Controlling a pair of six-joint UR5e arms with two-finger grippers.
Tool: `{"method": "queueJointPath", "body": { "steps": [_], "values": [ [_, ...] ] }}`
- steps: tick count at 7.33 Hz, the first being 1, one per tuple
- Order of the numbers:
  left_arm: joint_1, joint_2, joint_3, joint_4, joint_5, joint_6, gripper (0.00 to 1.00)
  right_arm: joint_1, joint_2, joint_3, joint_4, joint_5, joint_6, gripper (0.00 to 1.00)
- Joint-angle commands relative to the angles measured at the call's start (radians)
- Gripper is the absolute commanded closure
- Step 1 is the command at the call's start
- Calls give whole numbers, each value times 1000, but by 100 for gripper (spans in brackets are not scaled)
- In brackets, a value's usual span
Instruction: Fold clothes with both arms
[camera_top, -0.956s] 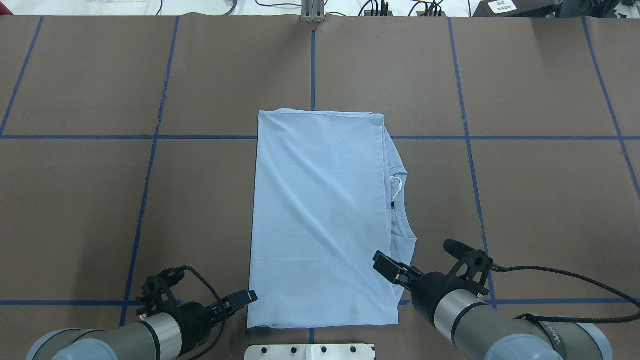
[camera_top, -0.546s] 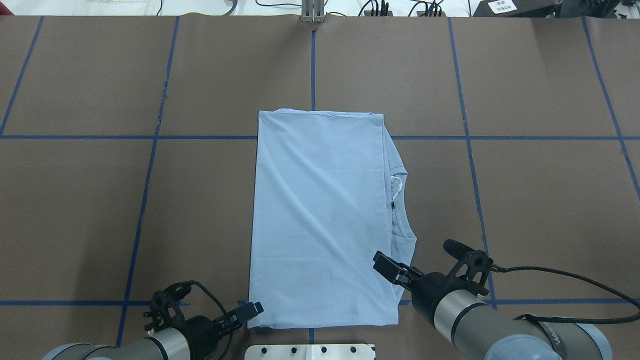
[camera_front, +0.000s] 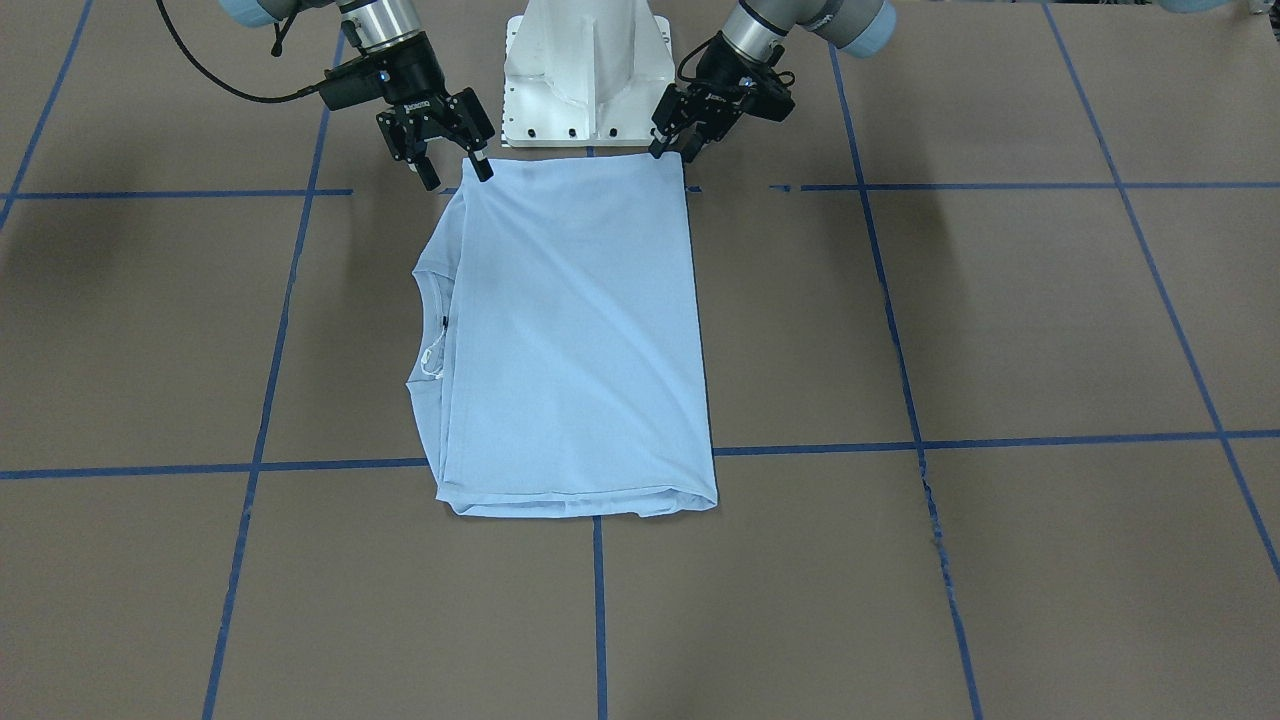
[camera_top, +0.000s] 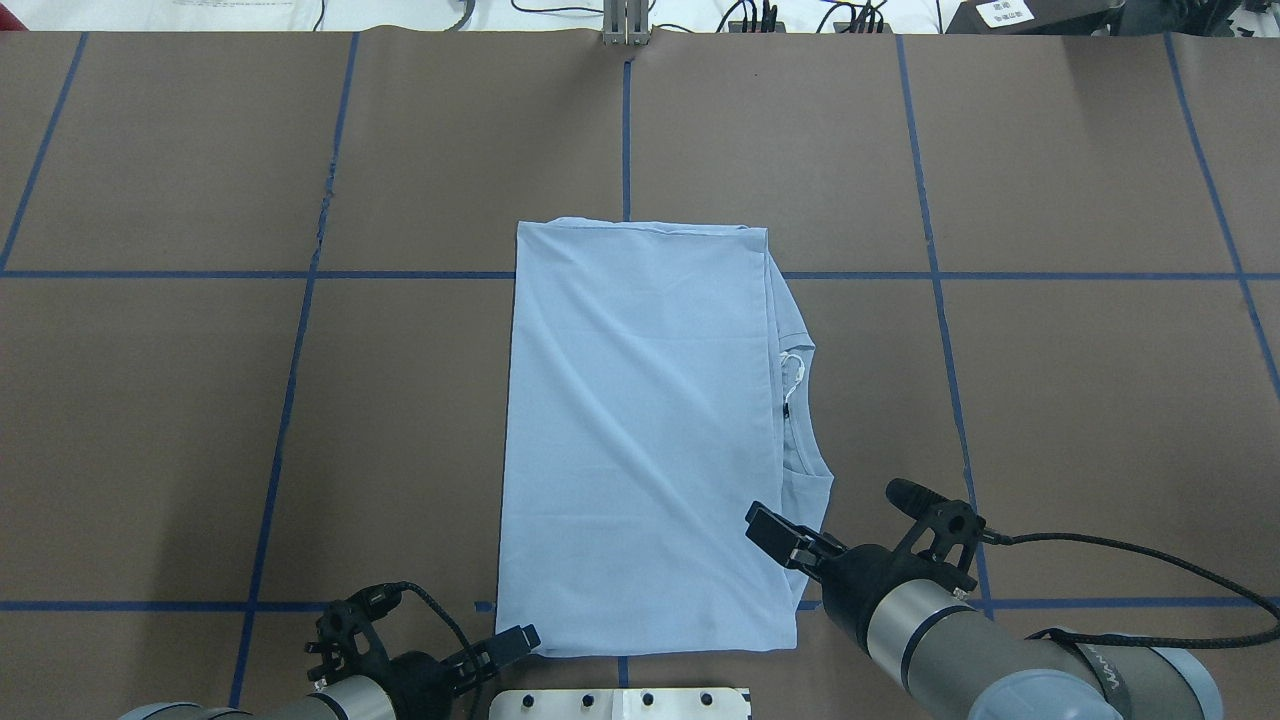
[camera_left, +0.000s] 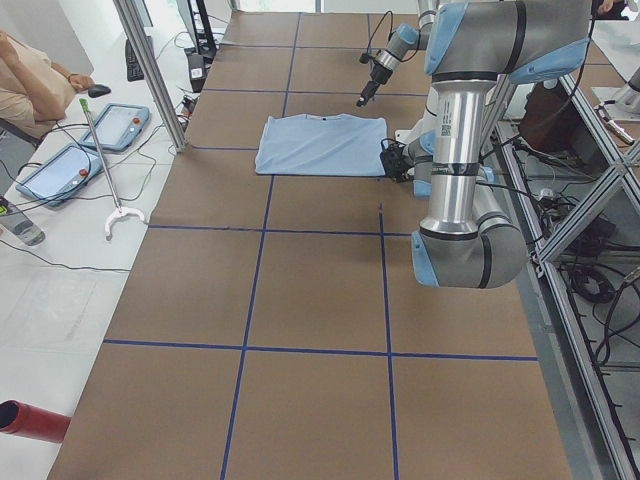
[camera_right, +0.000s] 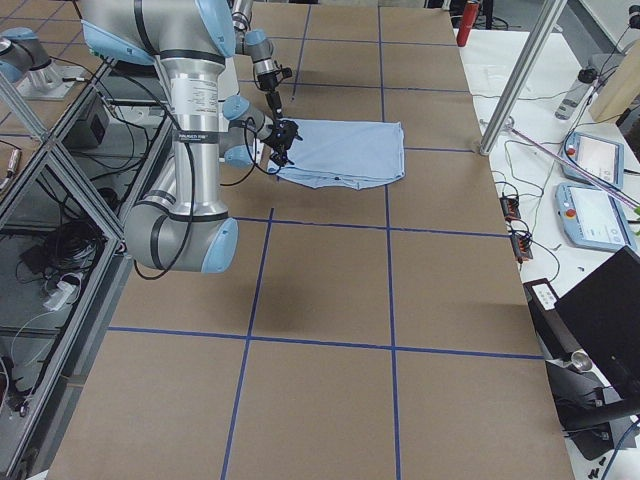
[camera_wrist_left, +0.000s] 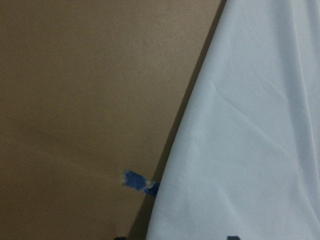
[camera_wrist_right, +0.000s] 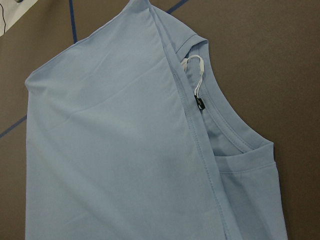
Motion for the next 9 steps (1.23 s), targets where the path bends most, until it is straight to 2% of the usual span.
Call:
{"method": "queueJointPath", "body": {
  "steps": [1, 3, 4, 9],
  "values": [
    [5, -10, 3, 1, 0, 0, 29, -1, 1, -9, 0, -6, 0, 0],
    [5, -17, 6, 1, 0, -1, 41, -1, 1, -11, 0, -6, 0, 0],
    [5, -17, 6, 1, 2, -1, 43, -1, 3, -15, 2, -6, 11, 0],
    [-5, -16, 5, -1, 0, 3, 39, -1, 3, -15, 2, -6, 14, 0]
  ]
}}
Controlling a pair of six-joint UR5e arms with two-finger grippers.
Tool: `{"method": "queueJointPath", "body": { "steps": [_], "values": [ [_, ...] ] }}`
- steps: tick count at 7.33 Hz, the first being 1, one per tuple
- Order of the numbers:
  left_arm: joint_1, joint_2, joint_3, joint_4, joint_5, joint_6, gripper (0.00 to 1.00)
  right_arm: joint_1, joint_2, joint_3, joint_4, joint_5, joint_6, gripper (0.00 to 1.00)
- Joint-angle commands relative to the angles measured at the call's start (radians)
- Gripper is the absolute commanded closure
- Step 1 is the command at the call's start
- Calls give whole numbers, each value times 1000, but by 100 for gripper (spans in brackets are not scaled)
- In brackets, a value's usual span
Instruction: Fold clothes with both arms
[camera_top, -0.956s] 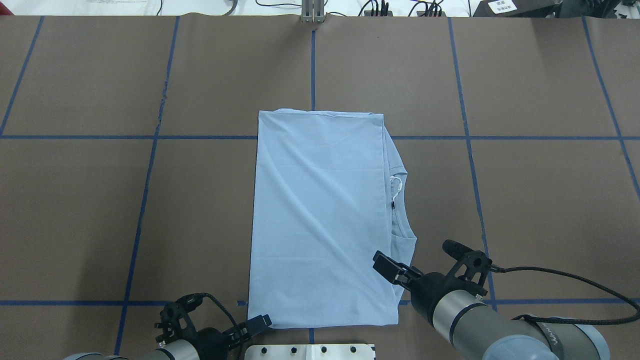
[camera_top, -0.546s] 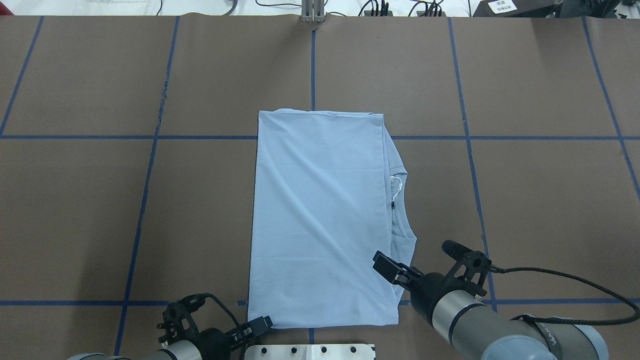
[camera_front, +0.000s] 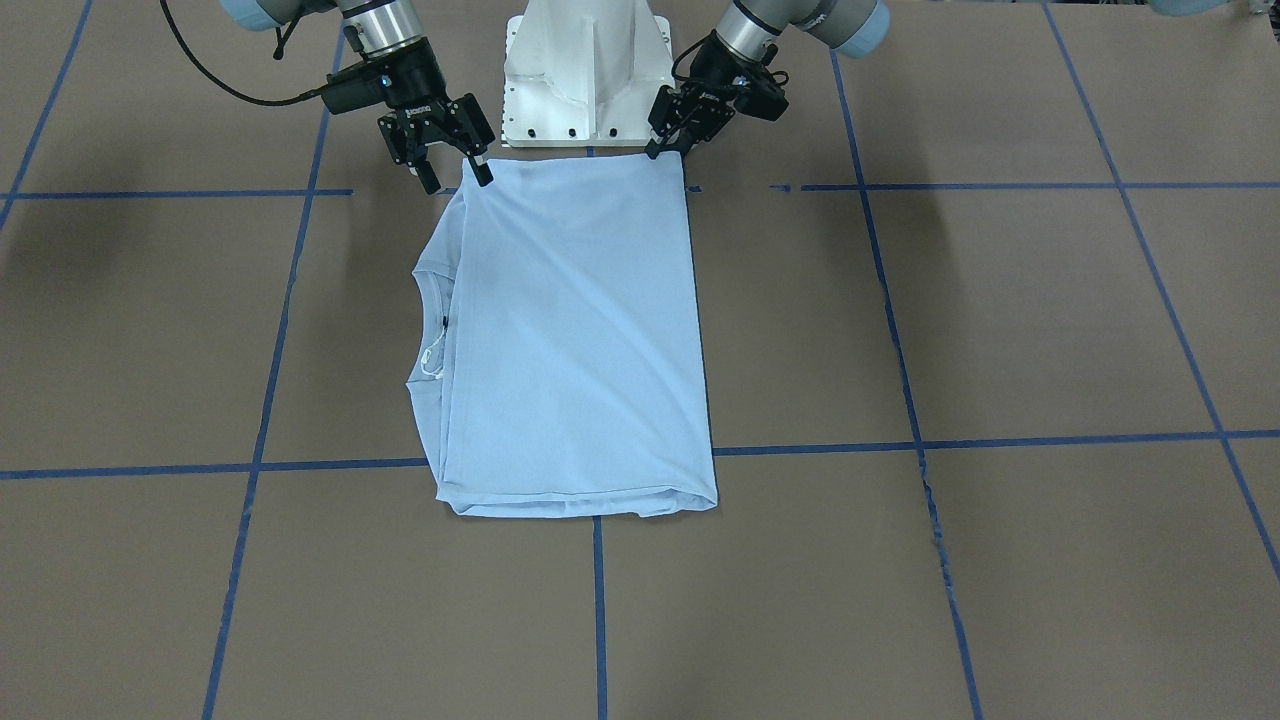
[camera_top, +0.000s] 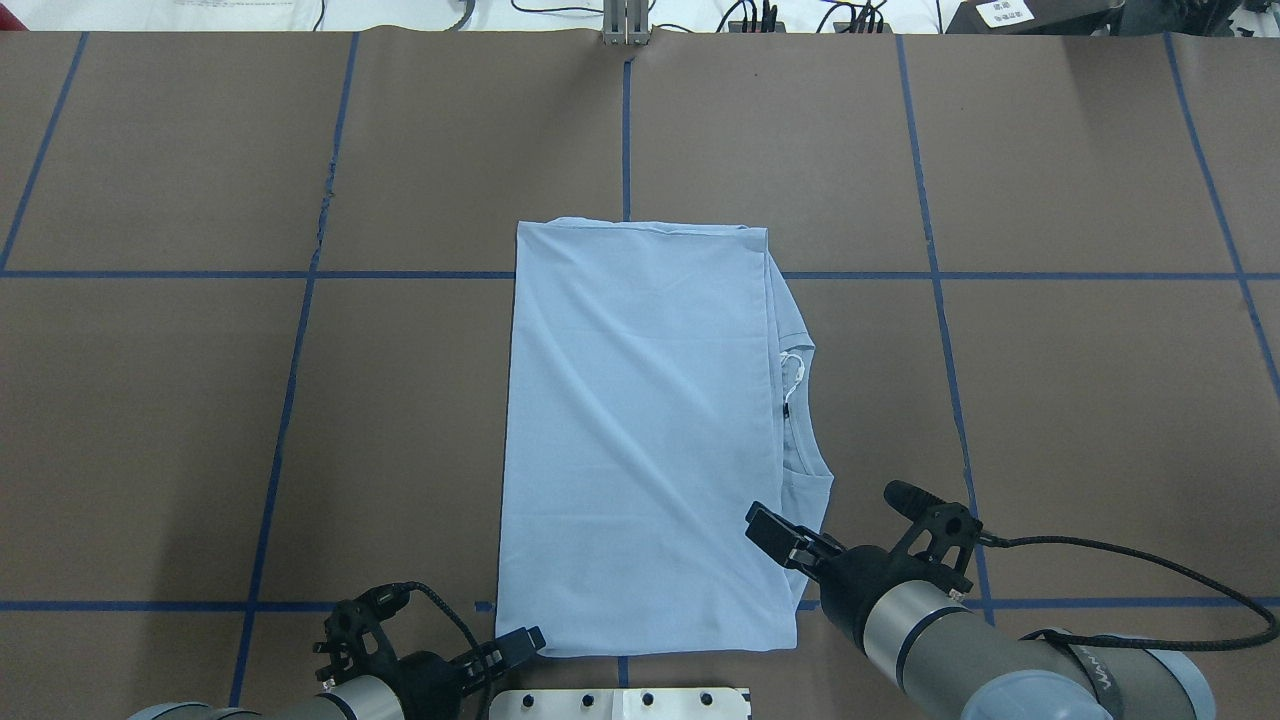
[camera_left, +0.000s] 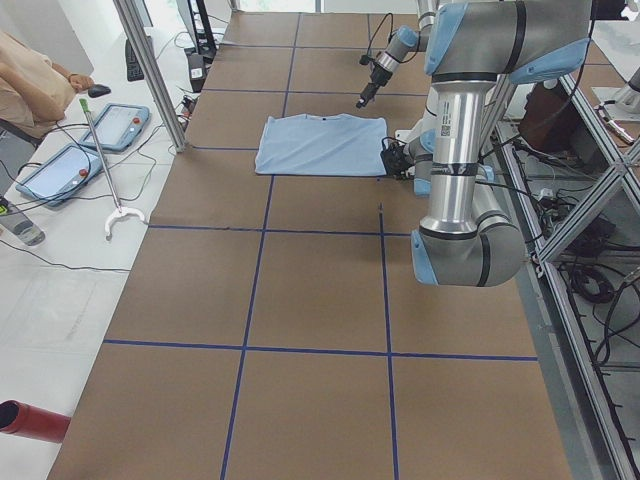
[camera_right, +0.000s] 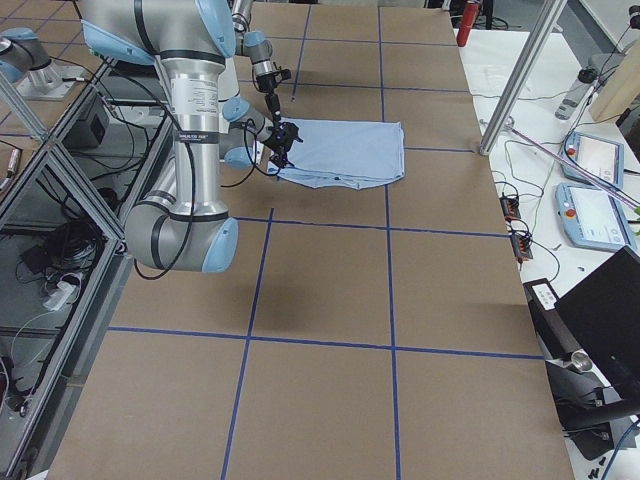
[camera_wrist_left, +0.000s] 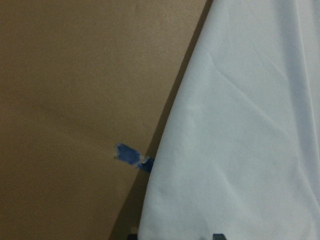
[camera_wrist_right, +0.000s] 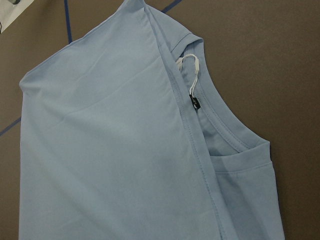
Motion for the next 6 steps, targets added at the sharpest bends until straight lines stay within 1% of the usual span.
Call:
{"method": "queueJointPath", "body": {
  "steps": [1, 2, 3, 4, 5, 6],
  "values": [
    [-2, 0, -2, 0, 0, 1, 41, 0, -1, -2, 0, 0, -1, 0],
    [-2, -1, -2, -1, 0, -2, 52, 0, -1, -3, 0, 0, 0, 0],
    [-2, -1, -2, -1, 0, -2, 82, -3, 5, -6, 0, -2, 0, 0],
    [-2, 0, -3, -1, 0, 3, 100, -3, 21, -27, -6, -9, 26, 0],
    [0, -1, -3, -1, 0, 6, 100, -2, 16, -43, -56, -14, 137, 0],
    [0, 0, -3, -1, 0, 7, 100, -14, 27, -29, -184, -12, 196, 0]
  ]
}}
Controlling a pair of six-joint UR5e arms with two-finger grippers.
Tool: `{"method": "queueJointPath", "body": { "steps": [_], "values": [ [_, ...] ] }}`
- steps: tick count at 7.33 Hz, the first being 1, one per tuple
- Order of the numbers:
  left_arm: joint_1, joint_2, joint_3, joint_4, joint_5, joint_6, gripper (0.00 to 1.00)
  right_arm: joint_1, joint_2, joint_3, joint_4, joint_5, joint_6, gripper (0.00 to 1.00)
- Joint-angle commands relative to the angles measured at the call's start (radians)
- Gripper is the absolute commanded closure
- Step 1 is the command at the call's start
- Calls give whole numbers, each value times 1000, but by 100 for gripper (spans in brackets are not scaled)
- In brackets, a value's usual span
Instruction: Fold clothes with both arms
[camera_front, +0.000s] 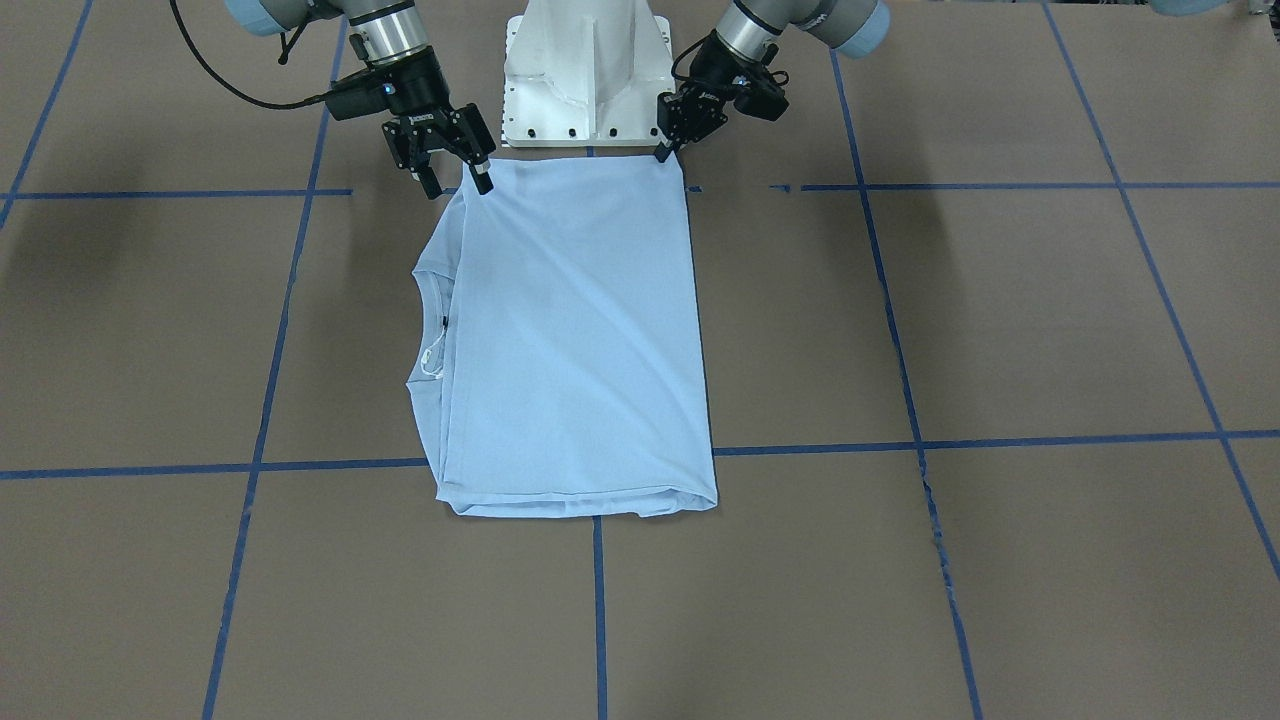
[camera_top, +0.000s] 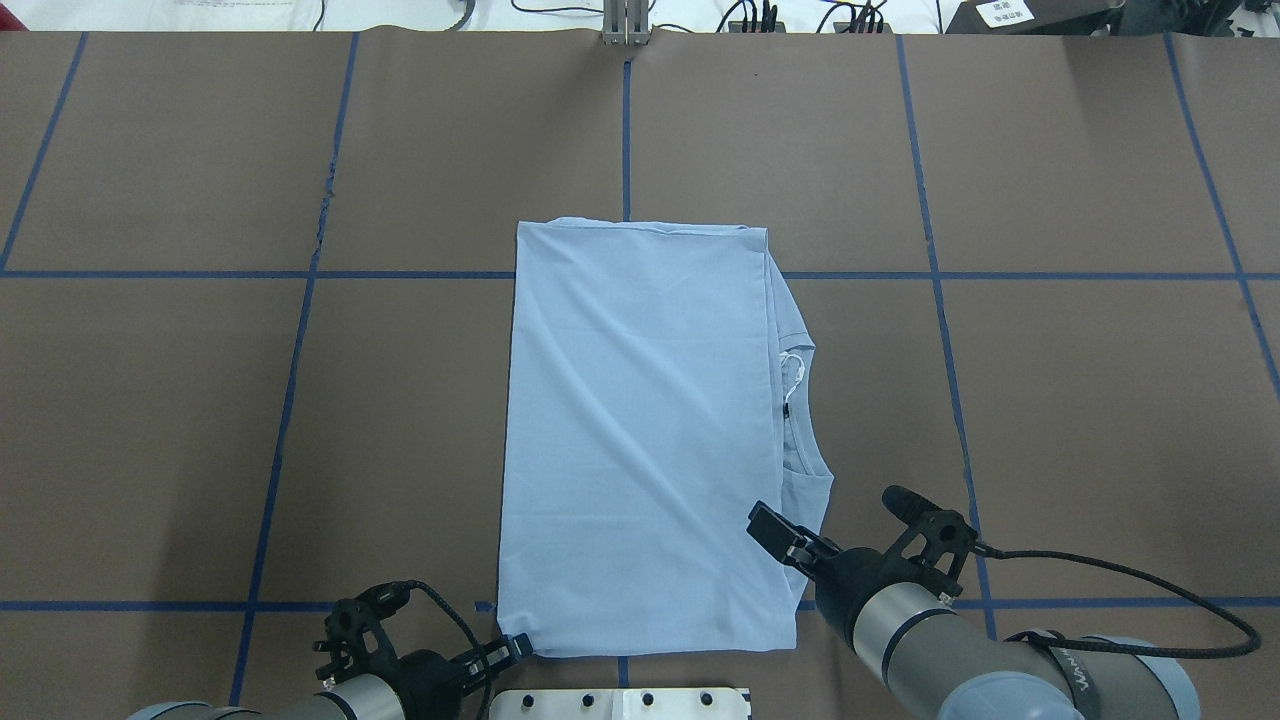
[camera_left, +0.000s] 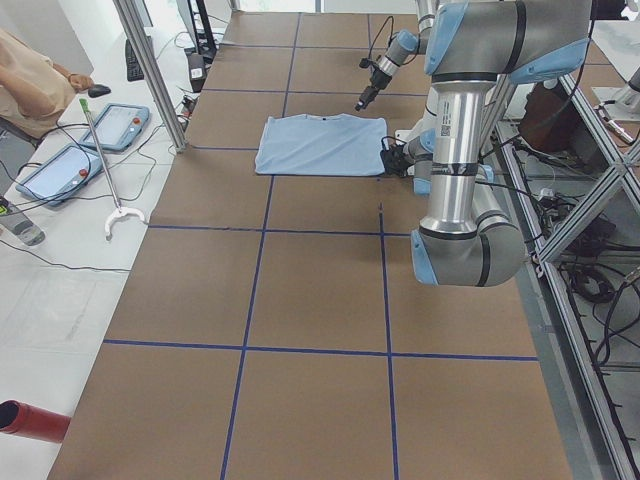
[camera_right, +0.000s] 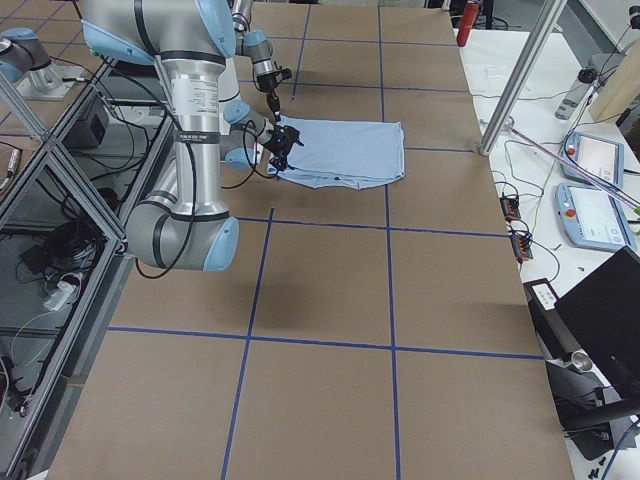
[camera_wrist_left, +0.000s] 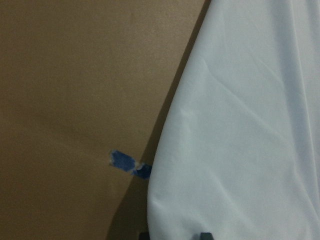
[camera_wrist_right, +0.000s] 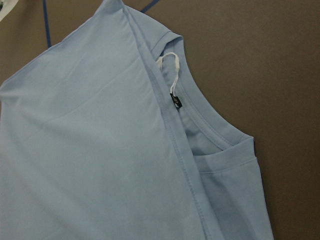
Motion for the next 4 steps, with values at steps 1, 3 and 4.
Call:
{"method": "queueJointPath", "body": {
  "steps": [1, 3, 4],
  "values": [
    [1, -1, 0, 0, 0, 3, 100, -13, 50, 3, -188, 2, 93, 0],
    [2, 1, 3, 0, 0, 1, 100, -27, 100, -3, -306, 6, 163, 5],
    [4, 1, 4, 0, 0, 1, 100, -50, 111, -11, -334, 6, 173, 5]
  ]
}}
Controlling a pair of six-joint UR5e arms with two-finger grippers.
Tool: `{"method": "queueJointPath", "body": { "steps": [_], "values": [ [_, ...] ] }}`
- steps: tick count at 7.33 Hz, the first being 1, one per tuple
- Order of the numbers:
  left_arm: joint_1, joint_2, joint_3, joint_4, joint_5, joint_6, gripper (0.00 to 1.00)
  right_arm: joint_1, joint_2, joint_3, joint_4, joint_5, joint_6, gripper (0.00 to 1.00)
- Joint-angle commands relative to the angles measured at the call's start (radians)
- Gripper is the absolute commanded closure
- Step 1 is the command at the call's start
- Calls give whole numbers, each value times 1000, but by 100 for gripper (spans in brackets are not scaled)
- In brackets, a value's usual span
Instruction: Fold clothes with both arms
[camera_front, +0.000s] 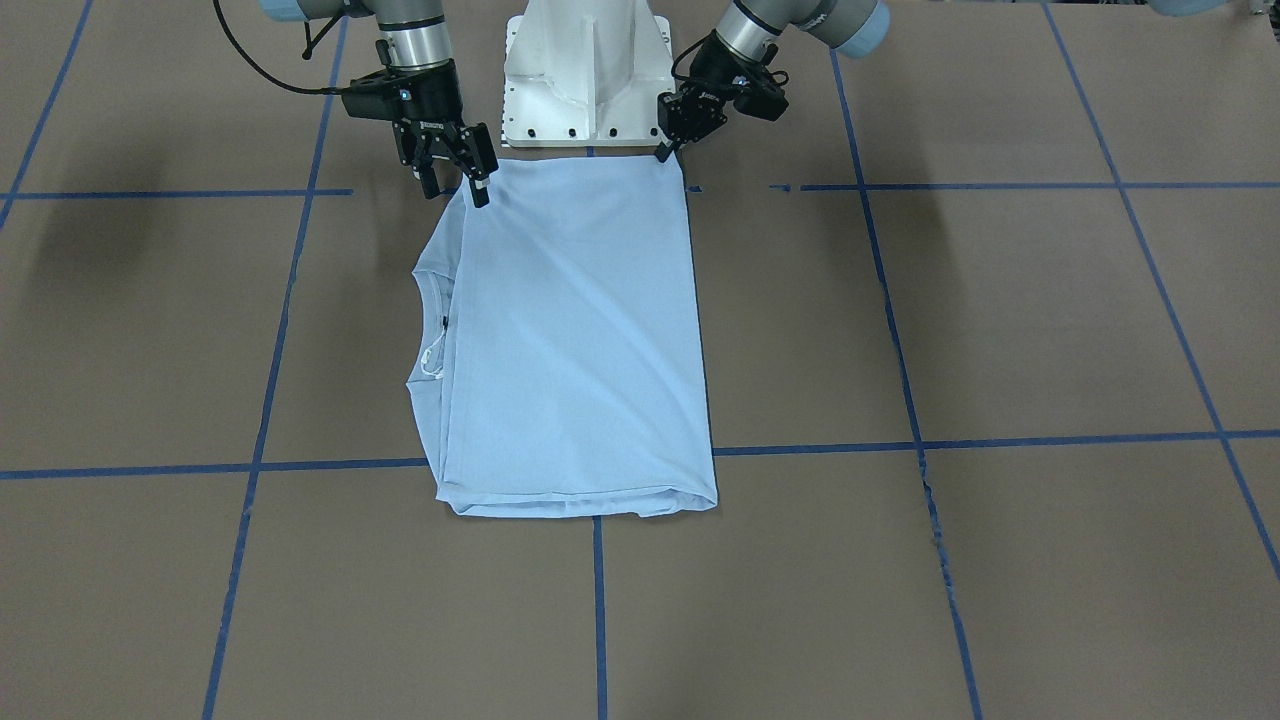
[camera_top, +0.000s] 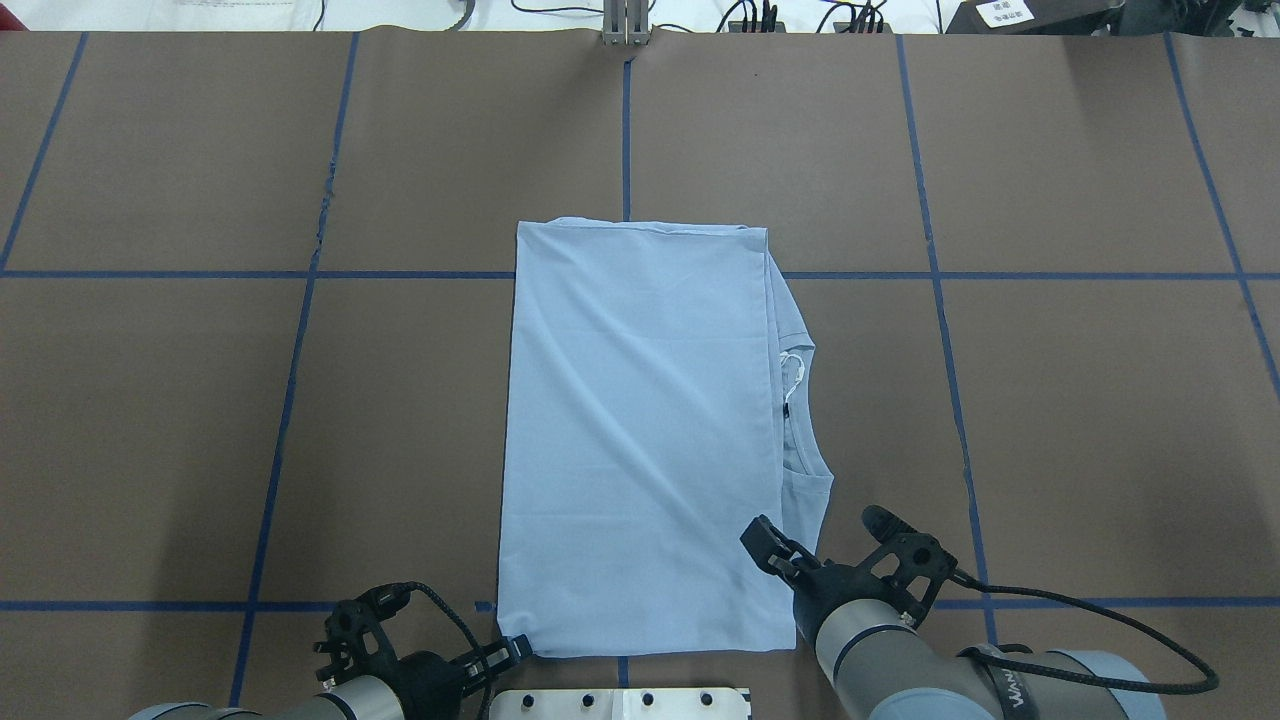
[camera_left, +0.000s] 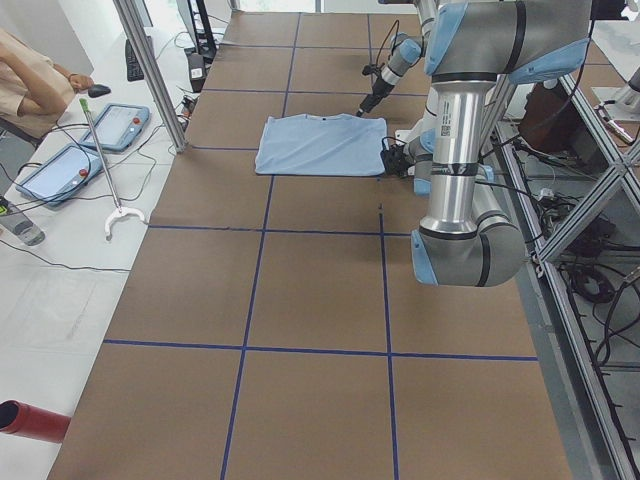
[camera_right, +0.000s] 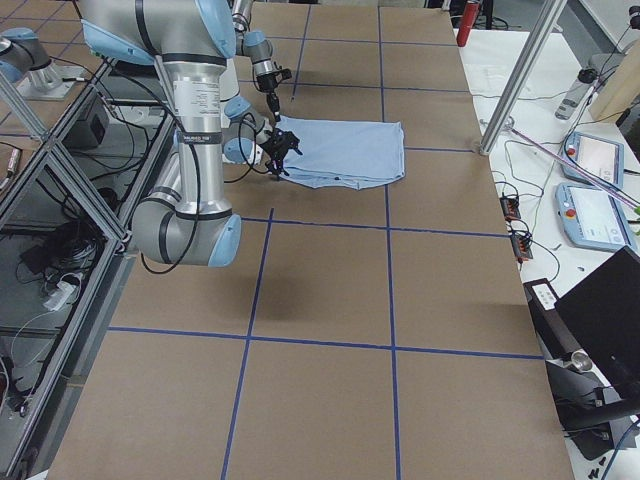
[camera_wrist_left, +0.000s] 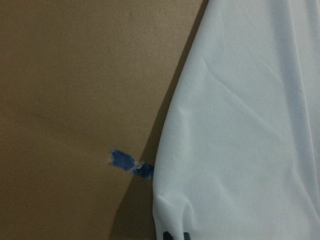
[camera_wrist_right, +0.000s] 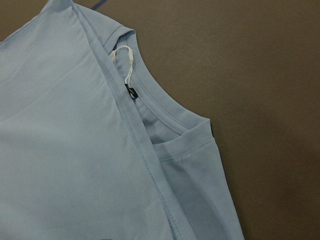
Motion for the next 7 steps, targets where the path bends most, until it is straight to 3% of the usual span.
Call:
{"method": "queueJointPath", "body": {
  "steps": [1, 5, 7],
  "values": [
    [2, -1, 8, 0, 0, -2, 100, -32, 23, -8, -60, 1, 23, 5],
    [5, 0, 9, 0, -2, -5, 100, -52, 26, -49, -60, -2, 31, 7],
    [3, 0, 9, -2, -2, -5, 100, -51, 48, -54, -60, -4, 31, 20]
  ]
}}
